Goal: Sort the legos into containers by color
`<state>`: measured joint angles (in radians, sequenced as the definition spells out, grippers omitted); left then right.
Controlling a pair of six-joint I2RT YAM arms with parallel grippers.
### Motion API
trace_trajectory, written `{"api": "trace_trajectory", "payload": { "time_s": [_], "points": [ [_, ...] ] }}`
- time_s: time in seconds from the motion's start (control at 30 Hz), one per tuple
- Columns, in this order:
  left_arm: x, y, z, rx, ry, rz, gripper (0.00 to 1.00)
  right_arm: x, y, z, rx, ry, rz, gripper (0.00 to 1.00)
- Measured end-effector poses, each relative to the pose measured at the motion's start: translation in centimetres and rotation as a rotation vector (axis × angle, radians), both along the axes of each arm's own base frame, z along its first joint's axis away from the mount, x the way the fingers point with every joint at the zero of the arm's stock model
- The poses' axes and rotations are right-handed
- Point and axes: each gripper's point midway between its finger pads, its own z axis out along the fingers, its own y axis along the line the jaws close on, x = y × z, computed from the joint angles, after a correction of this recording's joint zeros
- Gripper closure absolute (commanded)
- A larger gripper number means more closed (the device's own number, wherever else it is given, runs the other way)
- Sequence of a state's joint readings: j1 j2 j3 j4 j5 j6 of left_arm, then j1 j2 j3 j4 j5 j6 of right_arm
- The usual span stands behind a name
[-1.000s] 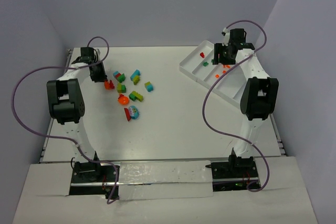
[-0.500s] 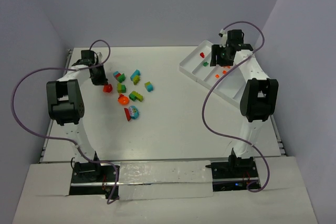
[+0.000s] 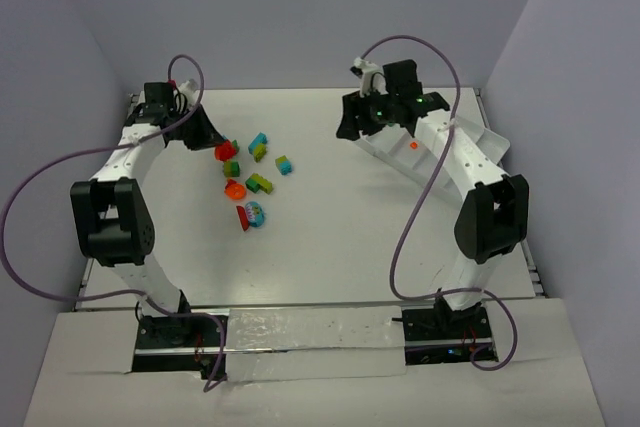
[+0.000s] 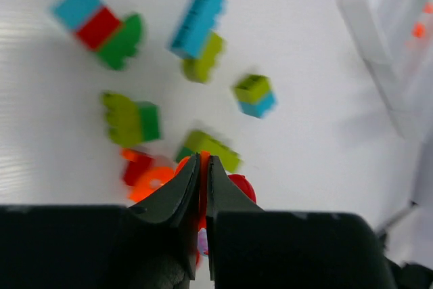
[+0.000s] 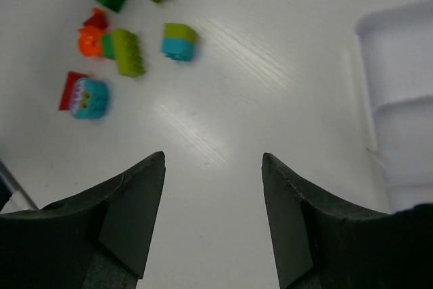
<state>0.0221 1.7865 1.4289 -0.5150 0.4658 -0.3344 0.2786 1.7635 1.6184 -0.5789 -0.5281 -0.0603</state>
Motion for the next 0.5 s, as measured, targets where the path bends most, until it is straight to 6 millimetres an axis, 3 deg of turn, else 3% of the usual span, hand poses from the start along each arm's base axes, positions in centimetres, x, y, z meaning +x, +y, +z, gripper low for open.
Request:
{"api": "trace_trajectory", "payload": {
  "time_s": [0.17, 0.3, 0.37, 0.5],
  "points": [
    [-3.0, -4.9, 2.0, -0.147, 0.025, -0.117, 1.0, -4.5, 7.0, 3.3, 0.048, -0.05, 0.206, 0.34],
    [-5.0, -7.0, 2.9, -0.172, 0.013, -0.172, 1.0, -6.2, 11.1, 6.5, 0.178, -0.004, 0.288, 0.34],
    [-5.8, -7.4, 4.0, -0.155, -0.047, -0.178, 1.0, -7.1, 12.1, 7.0, 0.25, 0.064, 0.294, 0.34],
    [-7.1, -8.3, 8.1, -0.104, -0.241, -0.185, 1.0, -8.5, 14.1, 5.8, 0.378, 0.235, 0.286, 0.33]
  ]
}}
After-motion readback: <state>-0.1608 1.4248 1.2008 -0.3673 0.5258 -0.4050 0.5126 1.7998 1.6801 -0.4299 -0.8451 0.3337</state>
